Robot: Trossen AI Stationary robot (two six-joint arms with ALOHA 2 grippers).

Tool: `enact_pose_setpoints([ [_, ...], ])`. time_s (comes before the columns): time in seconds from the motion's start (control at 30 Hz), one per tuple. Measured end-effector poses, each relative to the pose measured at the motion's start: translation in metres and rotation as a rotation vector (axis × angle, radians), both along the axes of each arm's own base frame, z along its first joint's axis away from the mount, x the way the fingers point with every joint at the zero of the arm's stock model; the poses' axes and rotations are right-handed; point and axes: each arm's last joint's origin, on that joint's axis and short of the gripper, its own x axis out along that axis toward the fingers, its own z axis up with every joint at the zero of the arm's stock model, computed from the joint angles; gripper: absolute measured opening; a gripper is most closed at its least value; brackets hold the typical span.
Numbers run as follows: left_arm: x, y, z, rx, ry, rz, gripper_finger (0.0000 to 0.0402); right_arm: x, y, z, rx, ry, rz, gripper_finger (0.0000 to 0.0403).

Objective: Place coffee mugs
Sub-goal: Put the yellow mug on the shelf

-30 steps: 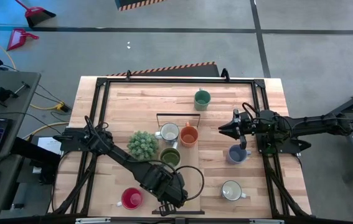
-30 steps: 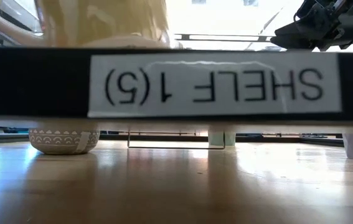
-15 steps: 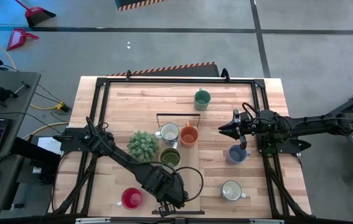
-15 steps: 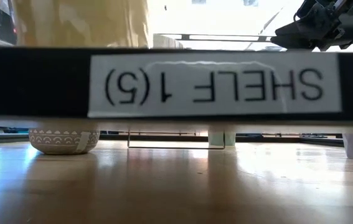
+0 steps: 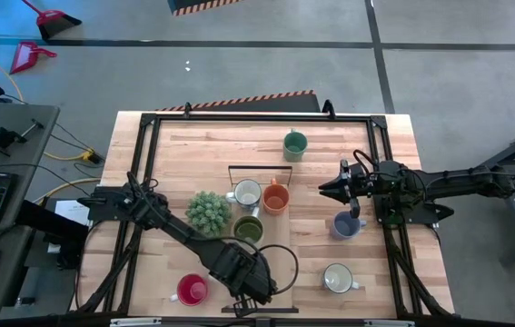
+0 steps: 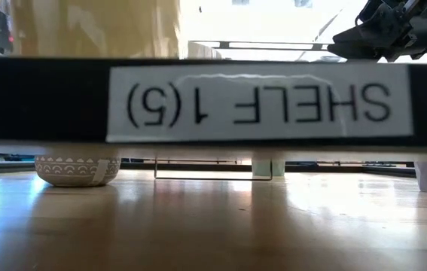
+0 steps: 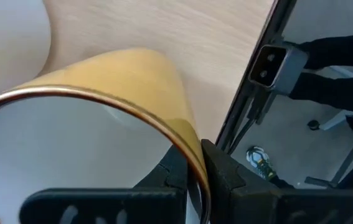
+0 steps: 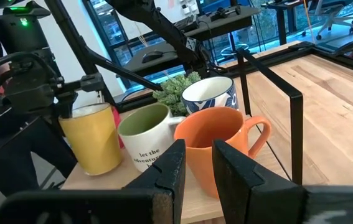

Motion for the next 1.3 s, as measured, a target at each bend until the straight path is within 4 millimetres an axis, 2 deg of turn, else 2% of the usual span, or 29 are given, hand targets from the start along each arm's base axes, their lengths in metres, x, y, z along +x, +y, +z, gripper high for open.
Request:
enact_pose_setpoints([
  [0.13, 0.0020, 0.0003, -0.0002, -0.007, -0.012, -0.002, 0.0027, 0.0000, 0.0000, 0.0000, 0.000, 0.000, 0.000, 0.0067],
  [0.4, 0.0037, -0.0003, -0.0003, -0.015, -0.027, -0.006, 0.0020, 0.0000, 0.0000, 0.0000, 0.000, 0.000, 0.000, 0.0067],
  [0.7, 0.0077, -0.0002, 0.0005, -0.040, -0.050, 0.024, 0.0051, 0.0000, 0.0000, 0.0000, 0.000, 0.000, 0.001, 0.0067],
  [1.3, 0.0083, -0.0010, 0.0012, -0.061, -0.046, 0.066, 0.0086, -0.0001, 0.0009, 0.0000, 0.002, 0.000, 0.029, 0.0067],
])
